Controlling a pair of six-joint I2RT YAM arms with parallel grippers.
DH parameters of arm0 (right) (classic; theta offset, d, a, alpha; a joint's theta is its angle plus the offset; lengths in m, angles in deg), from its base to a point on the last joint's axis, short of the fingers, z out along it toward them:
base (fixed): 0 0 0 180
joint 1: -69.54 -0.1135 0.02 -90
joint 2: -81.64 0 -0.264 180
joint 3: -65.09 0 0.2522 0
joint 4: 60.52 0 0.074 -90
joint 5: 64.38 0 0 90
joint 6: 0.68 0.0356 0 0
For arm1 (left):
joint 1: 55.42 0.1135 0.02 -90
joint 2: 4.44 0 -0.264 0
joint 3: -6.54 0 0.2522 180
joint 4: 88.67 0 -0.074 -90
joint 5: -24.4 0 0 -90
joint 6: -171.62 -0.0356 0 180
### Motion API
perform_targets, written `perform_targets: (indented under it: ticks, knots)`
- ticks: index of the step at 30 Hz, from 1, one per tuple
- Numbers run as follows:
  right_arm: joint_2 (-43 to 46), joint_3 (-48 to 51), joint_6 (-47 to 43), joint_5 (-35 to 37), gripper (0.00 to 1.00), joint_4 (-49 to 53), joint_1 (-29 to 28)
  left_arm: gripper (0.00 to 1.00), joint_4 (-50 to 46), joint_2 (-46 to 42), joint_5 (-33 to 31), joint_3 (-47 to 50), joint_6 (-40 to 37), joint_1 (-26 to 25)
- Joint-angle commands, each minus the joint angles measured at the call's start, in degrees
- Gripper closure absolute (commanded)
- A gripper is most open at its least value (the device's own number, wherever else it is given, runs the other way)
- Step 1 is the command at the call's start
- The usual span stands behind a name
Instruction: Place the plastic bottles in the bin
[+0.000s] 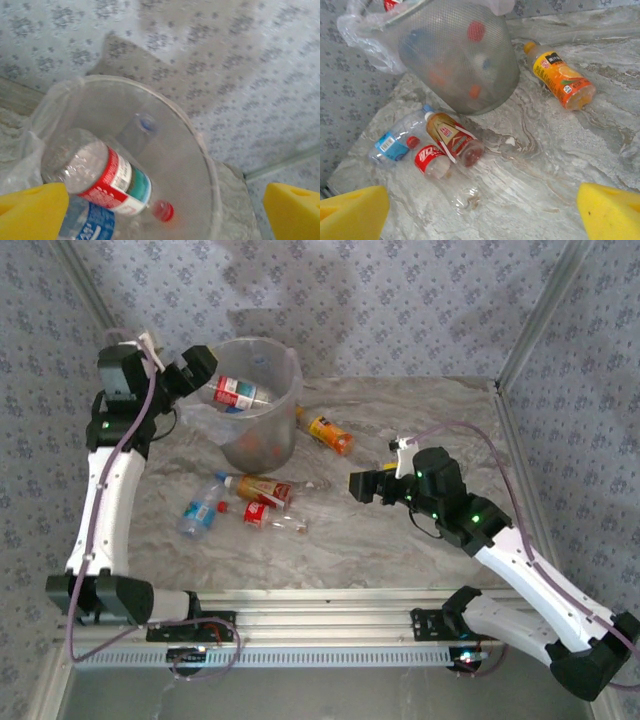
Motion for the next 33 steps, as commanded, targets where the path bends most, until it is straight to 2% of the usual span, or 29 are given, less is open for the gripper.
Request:
perform_targets:
  ticks: [1,6,11,19,22,33]
  knots:
    - [-2.56,-1.29,-3.06,-1.44,0.06,2.5,0.69,0.0,-2.1,-5.23,10.13,4.57,-9.14,-1.31]
    - [-8.79,-2.62,-8.51,-6.4,0.09,2.63,2.15,0.0,-4.09,-11.9,14.54,12.01,-17.91,-6.89]
    - [-15.49,-4.86,-13.26,-7.18,0.08,3.52,4.28,0.0,-5.16,-16.56,11.8,18.42,-20.17,-14.18]
    - [-27.84,-10.4,-21.04,-6.66,0.08,2.99,8.36,0.0,-6.59,-19.89,-0.81,24.67,-20.31,-26.04]
    - [-32.52,-13.71,-24.04,-6.66,0.11,3.18,9.59,0.0,-5.09,-20.17,-8.12,26.24,-18.9,-29.85]
    - [-50.96,-30.96,-31.03,-7.13,0.12,6.83,12.46,0.0,0.42,-17.79,-26.7,29.22,-17.87,-42.58]
